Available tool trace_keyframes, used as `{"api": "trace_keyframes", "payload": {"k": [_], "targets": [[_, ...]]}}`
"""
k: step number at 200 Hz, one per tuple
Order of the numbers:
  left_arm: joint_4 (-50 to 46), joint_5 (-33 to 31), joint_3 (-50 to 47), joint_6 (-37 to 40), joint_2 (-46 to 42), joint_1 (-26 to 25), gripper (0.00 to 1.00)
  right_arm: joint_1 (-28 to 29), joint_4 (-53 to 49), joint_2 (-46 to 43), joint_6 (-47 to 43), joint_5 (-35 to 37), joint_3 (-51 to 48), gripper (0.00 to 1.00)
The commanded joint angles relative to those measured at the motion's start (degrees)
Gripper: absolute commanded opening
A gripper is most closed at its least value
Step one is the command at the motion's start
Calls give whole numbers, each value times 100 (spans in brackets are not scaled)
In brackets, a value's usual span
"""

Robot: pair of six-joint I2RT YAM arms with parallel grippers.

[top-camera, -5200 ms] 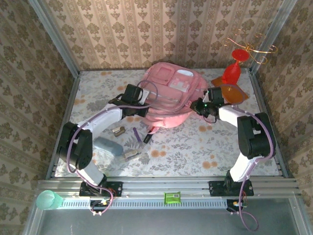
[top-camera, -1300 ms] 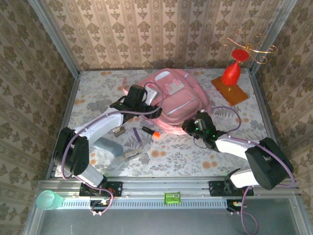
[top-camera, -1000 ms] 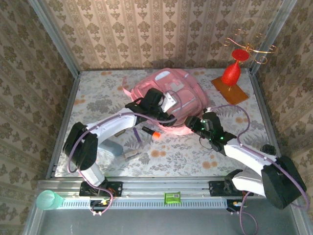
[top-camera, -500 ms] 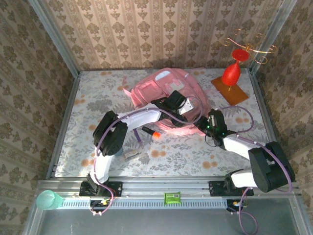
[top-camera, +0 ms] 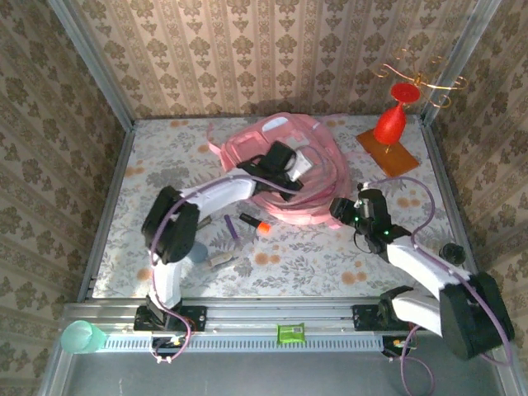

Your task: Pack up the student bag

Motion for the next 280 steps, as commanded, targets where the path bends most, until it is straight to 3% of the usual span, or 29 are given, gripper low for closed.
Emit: {"api": "trace_keyframes", "payload": {"k": [1, 33, 50, 76, 129, 174, 220, 251, 280], "targets": [[1024, 1354, -205, -1412, -580, 555, 0, 749, -316, -570, -1346, 143, 227, 53], [1093, 1986, -31, -1874, -538, 890, 0, 2233, 343, -122, -2666, -204, 325, 59], [902, 2152, 165, -1895, -434, 983, 0, 3048, 190, 823, -3436, -272, 960, 74], [644, 2190, 382, -1817, -341, 1011, 0, 3984, 189, 2606, -4548, -378, 2083, 81], [485, 2256, 384, -1690, -413, 1002, 0, 4461, -652, 4822, -5490, -1438, 4203, 86], [357, 2113, 315, -1483, -483, 1002, 0, 4501, -1089, 5695, -5676, -1437, 4897, 85], [347, 2121, 323, -1441, -478, 1002, 0, 4501, -1446, 6103, -5817, -1326, 5191, 73], [316, 2095, 329, -1422, -453, 1002, 0, 4503, -1566, 6035, -5804, -1250, 5134, 51], [234, 2046, 394, -1395, -423, 1002, 0, 4500, -1447, 5511, -5645, -1122, 4529, 38]]}}
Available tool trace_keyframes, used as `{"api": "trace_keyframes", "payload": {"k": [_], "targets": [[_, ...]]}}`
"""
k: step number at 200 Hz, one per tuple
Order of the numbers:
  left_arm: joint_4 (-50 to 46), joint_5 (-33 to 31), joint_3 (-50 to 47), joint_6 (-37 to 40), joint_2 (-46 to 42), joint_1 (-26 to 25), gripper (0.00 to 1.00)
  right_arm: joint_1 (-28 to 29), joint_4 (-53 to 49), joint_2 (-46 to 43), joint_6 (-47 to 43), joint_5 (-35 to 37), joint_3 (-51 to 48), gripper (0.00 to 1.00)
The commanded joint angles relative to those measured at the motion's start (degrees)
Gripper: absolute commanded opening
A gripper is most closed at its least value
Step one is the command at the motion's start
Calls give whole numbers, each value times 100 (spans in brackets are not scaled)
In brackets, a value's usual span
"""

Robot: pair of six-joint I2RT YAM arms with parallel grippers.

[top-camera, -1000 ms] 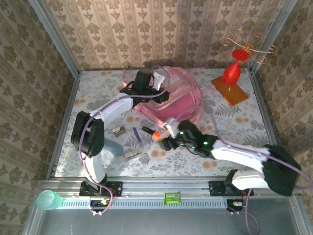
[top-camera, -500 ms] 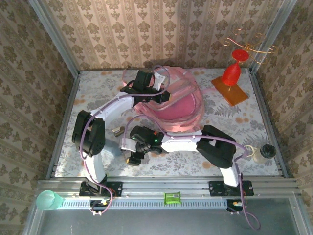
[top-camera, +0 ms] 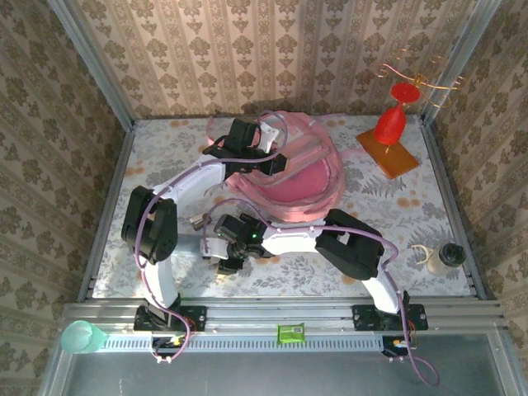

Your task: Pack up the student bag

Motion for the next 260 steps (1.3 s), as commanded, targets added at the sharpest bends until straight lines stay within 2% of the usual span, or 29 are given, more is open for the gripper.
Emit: {"api": "trace_keyframes", "payload": {"k": [1, 27, 59, 79, 94, 116, 139, 147, 168, 226, 248, 260], "targets": [[-53, 133, 255, 93, -143, 25, 0, 15, -302, -418, 59, 153, -525, 37], [-76, 81, 264, 139, -144, 30, 0, 15, -121, -1163, 401, 196, -1282, 25], [-74, 33, 300, 109, -144, 34, 0, -282, 153, -2365, 1016, -11, -2131, 21], [-12, 68, 312, 58, -153, 34, 0, -812, 394, -3313, 1521, -243, -2621, 20], [72, 164, 341, -1, -167, 42, 0, -1419, 471, -3926, 1888, -223, -2900, 19], [217, 382, 455, -225, -196, 99, 0, -2459, 310, -4419, 2466, 360, -2905, 19], [322, 736, 689, -515, -155, 165, 0, -3155, 73, -4242, 2870, 1243, -2574, 20], [345, 810, 777, -603, -130, 179, 0, -3286, 45, -4078, 2985, 1605, -2426, 21], [364, 975, 1111, -815, -44, 183, 0, -3488, 309, -3473, 3192, 2003, -2108, 21], [253, 1380, 2112, -1261, 288, 183, 0, -3402, 1123, -1829, 3956, 2030, -866, 26], [167, 1331, 2329, -1243, 388, 191, 0, -3353, 1414, -1443, 4530, 2046, -640, 32], [143, 1322, 2426, -1270, 454, 208, 0, -3339, 1672, -1326, 4863, 2002, -664, 41]]}}
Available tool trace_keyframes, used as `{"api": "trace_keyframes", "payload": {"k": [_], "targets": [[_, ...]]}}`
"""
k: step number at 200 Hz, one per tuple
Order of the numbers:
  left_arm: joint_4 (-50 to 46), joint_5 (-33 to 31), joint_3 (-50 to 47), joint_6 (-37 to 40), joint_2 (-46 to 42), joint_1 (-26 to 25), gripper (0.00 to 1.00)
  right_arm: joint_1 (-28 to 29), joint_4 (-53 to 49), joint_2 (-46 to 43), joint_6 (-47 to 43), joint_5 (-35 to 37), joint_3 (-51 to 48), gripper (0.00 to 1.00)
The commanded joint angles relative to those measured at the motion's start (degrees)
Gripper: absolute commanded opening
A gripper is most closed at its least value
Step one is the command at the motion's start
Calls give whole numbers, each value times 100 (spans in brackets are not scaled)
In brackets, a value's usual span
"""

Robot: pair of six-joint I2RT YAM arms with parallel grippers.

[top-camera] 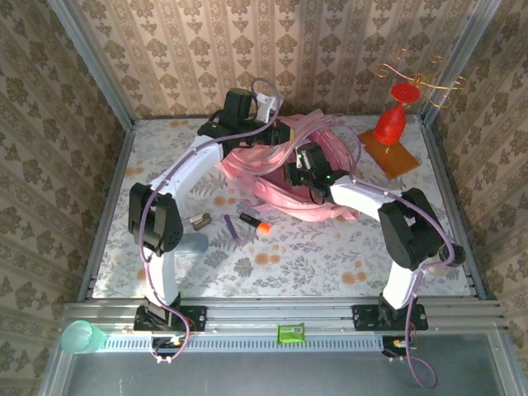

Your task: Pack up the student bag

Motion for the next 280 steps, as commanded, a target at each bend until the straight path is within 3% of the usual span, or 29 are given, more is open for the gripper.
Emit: {"api": "trace_keyframes", "payload": {"k": [1, 35, 64, 93, 126, 155, 193, 236, 280], "targets": [[550, 521, 532, -85, -53, -27, 0, 73, 778, 249, 864, 105, 191, 42], [493, 528, 661, -105, 62, 39, 0, 62, 1267, 55, 1000, -181, -185, 65], [488, 539, 564, -18, 82, 78, 0, 47, 1236, -580, 756, -200, -746, 70], [447, 548, 349, 173, 74, 168, 0, 109, 1264, -1657, 287, -143, -1731, 68], [254, 584, 236, 409, 142, 226, 0, 1394, 1435, -2366, -1775, -653, -2326, 68], [180, 522, 243, 446, 154, 220, 0, 2339, 1585, -1296, -2420, -1200, -1735, 73], [-23, 362, 285, 503, 160, 195, 0, 3017, 1629, 454, -2680, -1678, -394, 87], [-131, 326, 341, 567, 135, 143, 0, 3165, 1489, 1719, -2650, -1773, 618, 90], [-151, 395, 324, 615, 140, 132, 0, 3169, 1357, 2460, -2622, -1883, 1179, 90]]}}
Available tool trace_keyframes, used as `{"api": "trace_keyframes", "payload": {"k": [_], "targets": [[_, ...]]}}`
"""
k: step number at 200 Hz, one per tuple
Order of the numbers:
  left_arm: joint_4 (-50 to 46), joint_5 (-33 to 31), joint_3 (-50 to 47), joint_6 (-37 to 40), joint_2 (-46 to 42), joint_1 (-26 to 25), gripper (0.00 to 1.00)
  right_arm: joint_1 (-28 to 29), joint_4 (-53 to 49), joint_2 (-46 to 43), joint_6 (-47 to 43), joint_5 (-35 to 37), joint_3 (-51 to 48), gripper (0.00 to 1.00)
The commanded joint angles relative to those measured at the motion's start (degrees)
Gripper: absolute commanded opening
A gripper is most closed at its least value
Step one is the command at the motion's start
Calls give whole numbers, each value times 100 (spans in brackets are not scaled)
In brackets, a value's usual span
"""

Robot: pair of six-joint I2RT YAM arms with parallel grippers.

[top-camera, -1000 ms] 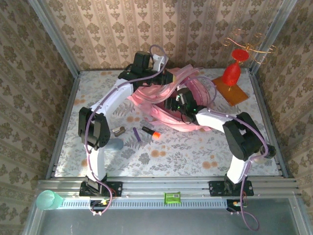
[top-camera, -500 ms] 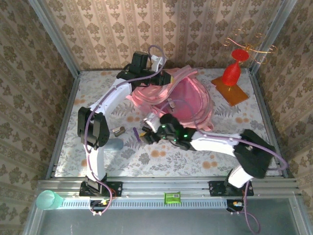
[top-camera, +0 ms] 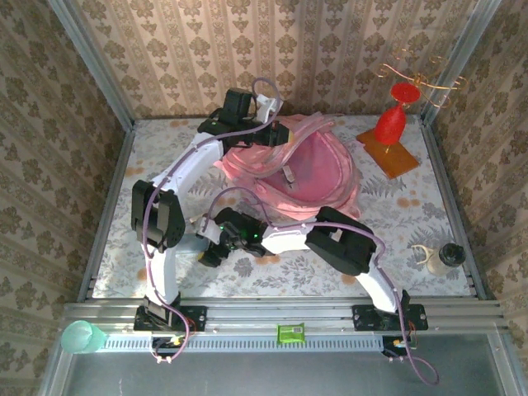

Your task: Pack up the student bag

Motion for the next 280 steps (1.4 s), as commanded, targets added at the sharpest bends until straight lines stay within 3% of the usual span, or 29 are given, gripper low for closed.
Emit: {"api": "trace_keyframes", "payload": {"k": [1, 78, 109, 135, 165, 217, 256, 280], "targets": [[217, 105, 124, 236, -92, 5, 0, -11, -176, 299, -81, -213, 292, 90], [196, 183, 123, 294, -79, 12, 0, 150, -626, 1078, -177, -562, 1415, 79], [165, 178, 124, 324, -75, 14, 0, 207, -734, 1176, -189, -598, 1735, 59], [146, 206, 158, 344, -51, 31, 0, 215, -561, 765, -78, -598, 1385, 39], [117, 253, 178, 347, -56, 75, 0, 189, -119, -402, 290, -671, 126, 28], [175, 359, 172, 376, -60, 189, 0, -488, -81, -3526, 1528, -311, -2950, 26], [306, 414, 89, 362, -94, 196, 0, -1980, -1023, -6094, 2126, 359, -4418, 24], [333, 430, 71, 327, -111, 181, 0, -3205, -1399, -6603, 2490, 471, -4552, 24]]}}
